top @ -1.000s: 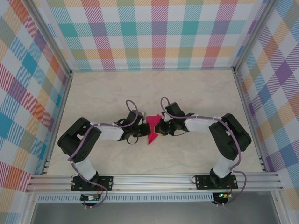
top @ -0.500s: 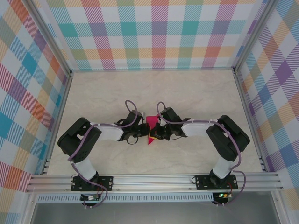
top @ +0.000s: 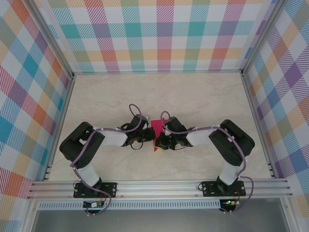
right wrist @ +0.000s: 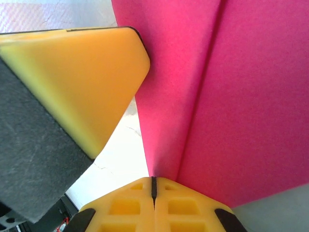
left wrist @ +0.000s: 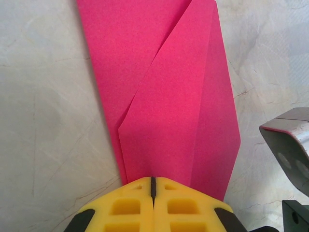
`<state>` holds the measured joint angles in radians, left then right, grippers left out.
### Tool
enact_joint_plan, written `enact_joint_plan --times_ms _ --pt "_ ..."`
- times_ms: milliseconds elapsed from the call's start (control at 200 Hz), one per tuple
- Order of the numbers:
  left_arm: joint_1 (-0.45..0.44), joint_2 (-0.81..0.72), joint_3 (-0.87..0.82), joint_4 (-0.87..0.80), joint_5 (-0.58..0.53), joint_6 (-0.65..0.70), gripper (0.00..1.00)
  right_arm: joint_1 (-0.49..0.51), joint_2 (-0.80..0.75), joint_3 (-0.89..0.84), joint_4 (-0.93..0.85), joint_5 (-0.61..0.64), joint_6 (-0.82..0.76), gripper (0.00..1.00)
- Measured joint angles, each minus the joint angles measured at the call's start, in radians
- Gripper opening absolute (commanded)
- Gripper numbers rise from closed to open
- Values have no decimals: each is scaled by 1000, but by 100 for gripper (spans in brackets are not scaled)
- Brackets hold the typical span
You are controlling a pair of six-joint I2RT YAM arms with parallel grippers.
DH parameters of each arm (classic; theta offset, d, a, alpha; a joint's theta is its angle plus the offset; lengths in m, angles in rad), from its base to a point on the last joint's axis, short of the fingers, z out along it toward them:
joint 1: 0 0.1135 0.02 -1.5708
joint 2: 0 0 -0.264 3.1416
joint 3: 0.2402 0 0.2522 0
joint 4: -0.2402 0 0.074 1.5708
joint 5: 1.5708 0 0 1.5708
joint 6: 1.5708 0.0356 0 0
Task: Fold a paper plane with a square sheet of paper (pick it up from the middle)
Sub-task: Fourth fold the wing at the center of the table.
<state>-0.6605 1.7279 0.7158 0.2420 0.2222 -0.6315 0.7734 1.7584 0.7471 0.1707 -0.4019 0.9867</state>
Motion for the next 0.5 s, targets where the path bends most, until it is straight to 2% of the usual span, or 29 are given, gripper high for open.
enact_joint_plan --times_ms 300,500 --pt "0 0 0 0 0 -1 0 0 -2 -7 14 0 1 3" --pt "0 0 0 0 0 -1 0 -36 -103 -3 -40 16 -11 3"
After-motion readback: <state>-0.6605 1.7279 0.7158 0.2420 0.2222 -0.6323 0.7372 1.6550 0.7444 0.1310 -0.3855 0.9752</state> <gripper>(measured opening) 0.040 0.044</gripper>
